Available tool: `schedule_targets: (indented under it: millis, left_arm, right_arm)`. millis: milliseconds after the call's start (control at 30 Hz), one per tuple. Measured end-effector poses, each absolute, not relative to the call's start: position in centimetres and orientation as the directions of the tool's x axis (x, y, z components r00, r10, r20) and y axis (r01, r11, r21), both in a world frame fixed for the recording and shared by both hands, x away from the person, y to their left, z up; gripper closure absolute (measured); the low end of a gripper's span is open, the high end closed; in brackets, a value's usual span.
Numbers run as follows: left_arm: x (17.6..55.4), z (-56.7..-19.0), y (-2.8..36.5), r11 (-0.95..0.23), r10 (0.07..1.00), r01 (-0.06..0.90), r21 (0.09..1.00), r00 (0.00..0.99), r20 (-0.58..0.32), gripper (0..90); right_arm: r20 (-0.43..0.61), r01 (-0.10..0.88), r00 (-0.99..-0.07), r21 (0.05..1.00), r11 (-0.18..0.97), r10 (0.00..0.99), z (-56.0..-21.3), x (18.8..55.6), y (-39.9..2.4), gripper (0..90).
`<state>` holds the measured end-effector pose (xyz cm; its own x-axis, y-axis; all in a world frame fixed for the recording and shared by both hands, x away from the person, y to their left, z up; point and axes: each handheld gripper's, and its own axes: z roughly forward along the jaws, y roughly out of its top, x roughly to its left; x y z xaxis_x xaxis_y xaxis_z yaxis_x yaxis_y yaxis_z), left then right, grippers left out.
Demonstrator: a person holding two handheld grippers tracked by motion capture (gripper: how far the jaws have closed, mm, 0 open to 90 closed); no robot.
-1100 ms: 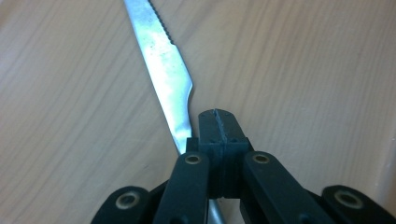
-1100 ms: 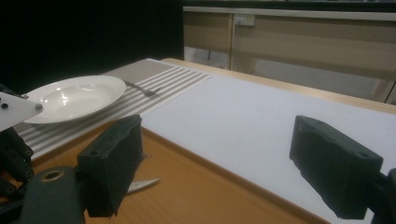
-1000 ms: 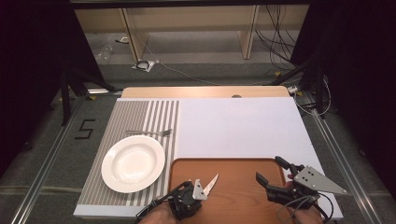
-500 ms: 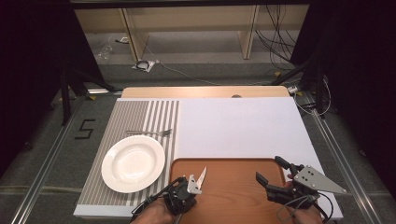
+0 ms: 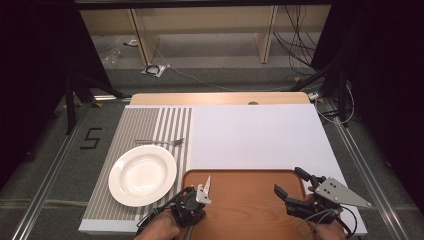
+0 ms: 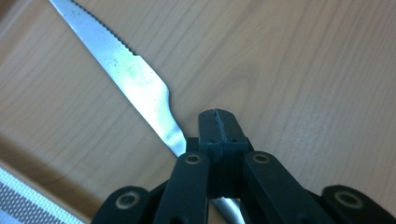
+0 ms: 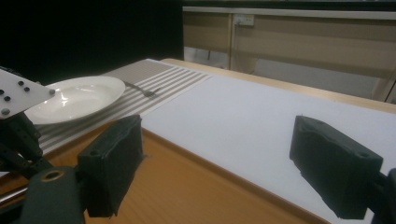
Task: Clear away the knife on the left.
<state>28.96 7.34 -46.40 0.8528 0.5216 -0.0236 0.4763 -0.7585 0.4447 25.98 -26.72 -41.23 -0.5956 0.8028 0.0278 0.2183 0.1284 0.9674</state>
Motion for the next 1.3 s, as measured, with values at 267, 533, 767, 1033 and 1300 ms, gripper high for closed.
schedule_targets:
  millis: [267,533,767,1033,1300]
  left_arm:
    - [29.2,-46.4,7.9,-0.752,0.537,0.494,0.436,0.843,-0.028,89.4]
    - [29.5,-46.3,8.5,-0.749,0.553,0.508,0.426,0.833,-0.022,89.4]
    - [29.8,-46.2,9.2,-0.74,0.565,0.522,0.423,0.824,-0.028,89.4]
    - [30.0,-46.2,9.8,-0.73,0.578,0.538,0.42,0.815,-0.039,89.4]
    - [30.1,-46.1,10.1,-0.723,0.585,0.542,0.428,0.81,-0.038,89.2]
  right_arm:
    - [0.028,0.217,-0.596,0.968,0.128,0.803,-41.2,26.0,-26.7,18.2]
    - [0.027,0.216,-0.596,0.968,0.129,0.802,-41.2,26.0,-26.7,18.2]
    - [0.027,0.217,-0.596,0.968,0.128,0.802,-41.2,26.0,-26.7,18.2]
    - [0.028,0.219,-0.597,0.967,0.129,0.802,-41.2,25.9,-26.7,18.3]
    - [0.021,0.217,-0.596,0.967,0.136,0.803,-41.2,25.9,-26.7,18.4]
